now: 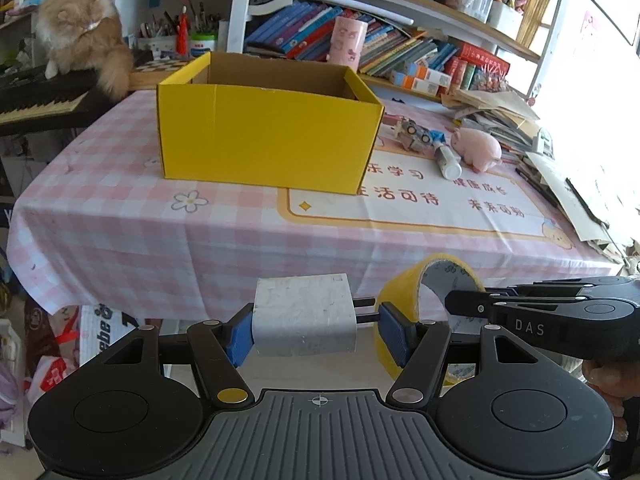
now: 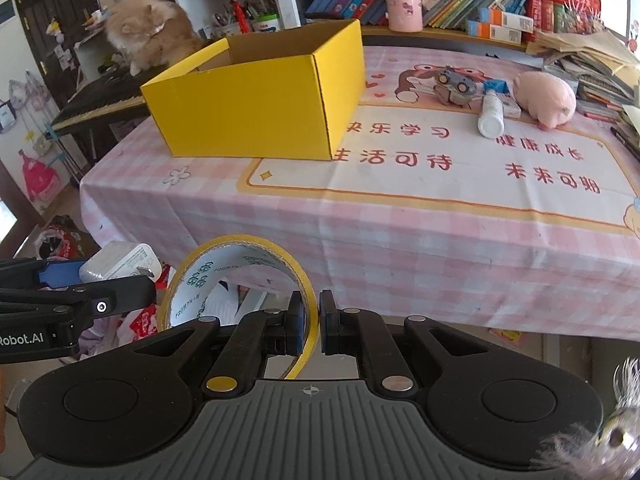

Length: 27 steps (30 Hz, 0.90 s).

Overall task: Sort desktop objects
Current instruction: 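Carry the charger and tape roll with both grippers over the yellow box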

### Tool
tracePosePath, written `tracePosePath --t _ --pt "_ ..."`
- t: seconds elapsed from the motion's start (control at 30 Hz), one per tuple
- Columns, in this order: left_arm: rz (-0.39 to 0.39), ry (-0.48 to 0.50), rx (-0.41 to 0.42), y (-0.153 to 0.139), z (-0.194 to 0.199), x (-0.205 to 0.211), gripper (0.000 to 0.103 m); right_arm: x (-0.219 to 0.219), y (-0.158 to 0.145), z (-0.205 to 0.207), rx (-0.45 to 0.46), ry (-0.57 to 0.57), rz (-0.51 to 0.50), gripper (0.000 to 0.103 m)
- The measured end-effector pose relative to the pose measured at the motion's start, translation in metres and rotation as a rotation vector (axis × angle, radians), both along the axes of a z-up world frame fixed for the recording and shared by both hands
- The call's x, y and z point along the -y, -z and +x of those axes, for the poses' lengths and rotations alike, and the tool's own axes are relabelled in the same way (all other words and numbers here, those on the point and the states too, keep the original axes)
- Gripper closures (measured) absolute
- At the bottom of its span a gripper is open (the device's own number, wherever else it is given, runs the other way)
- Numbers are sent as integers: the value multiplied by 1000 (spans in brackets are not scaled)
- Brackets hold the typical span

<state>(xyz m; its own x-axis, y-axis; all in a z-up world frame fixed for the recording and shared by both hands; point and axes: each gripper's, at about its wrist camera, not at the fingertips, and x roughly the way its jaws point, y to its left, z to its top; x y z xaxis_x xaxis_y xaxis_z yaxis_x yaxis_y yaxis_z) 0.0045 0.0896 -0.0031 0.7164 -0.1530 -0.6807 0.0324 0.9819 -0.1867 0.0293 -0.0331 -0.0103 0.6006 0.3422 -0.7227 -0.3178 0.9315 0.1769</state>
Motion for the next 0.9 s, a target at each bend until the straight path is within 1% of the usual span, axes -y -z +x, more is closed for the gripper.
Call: tracePosePath --t 0.37,0.9 --pt "3 -38 41 -6 -2 -17 39 -22 -5 8 23 -58 -25 96" --pt "0 -87 66 -11 -3 -35 39 -44 -15 21 50 -118 -34 96"
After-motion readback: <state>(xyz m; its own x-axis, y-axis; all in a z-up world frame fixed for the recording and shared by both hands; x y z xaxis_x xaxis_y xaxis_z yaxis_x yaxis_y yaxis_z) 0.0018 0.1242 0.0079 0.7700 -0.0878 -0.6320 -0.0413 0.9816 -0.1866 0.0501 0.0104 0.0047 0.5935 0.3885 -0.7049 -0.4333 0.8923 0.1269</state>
